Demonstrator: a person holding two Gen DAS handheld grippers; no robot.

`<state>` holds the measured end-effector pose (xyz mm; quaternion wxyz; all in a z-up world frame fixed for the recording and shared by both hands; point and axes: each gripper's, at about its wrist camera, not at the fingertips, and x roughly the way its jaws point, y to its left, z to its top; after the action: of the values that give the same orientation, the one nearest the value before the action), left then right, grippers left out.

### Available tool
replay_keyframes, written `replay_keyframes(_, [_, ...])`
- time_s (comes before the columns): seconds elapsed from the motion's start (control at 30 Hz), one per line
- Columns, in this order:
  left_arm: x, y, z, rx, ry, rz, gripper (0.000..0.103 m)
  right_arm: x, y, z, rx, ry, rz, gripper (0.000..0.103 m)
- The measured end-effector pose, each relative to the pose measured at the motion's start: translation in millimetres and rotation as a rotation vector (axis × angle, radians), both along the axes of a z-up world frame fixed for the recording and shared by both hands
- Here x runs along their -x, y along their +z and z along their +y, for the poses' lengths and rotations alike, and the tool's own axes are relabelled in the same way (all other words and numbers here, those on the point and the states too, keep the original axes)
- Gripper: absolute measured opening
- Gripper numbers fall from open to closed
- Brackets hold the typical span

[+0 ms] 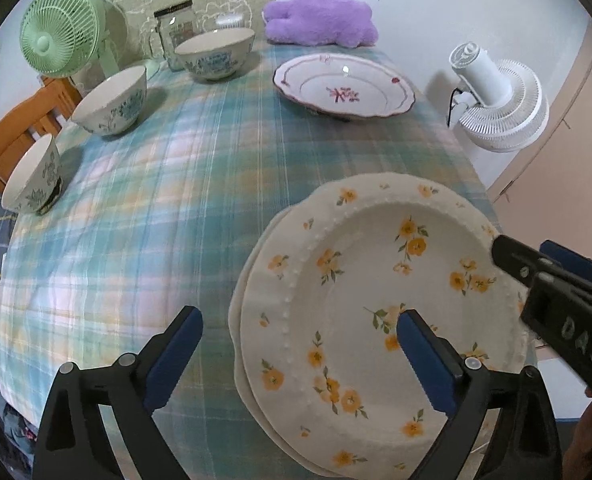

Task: Organize plates and bowls

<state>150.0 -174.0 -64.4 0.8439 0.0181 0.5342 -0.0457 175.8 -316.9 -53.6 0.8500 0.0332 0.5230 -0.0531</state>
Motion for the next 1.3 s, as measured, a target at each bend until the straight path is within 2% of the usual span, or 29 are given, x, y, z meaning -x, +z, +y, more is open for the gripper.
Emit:
replay_keyframes(0.1, [-1.2, 9.2, 5.7, 0.011, -0.016, -0.022, 0.1, 5.2, 12.3, 11.6, -0.002, 0.013, -0.035, 0.068])
replay_keyframes(0.23, [-3.1, 29.3, 19.8, 0.039, -0.012, -0.061, 0.101, 8.2, 24.5, 24.7, -0.006, 0.009, -0.05, 0.068])
replay_keyframes(0.67, [-32.8, 85.3, 39.7, 0.029, -0.097, -0.188, 0.101, -2.8, 79.6, 49.5, -0.015, -0.045, -0.15, 0.069])
replay_keyframes(0.93, [-82.2, 97.8, 32.9, 0.036, -0.049, -0.221, 0.101, -55.8, 97.9, 44.5, -0.003, 0.002, -0.188, 0.069])
replay_keyframes(1.3, [-161.4, 92.6, 10.4, -0.001, 0.042, -0.256, 0.101, -151.9, 94.7, 26.8, -0.017, 0.063, -0.219, 0.069])
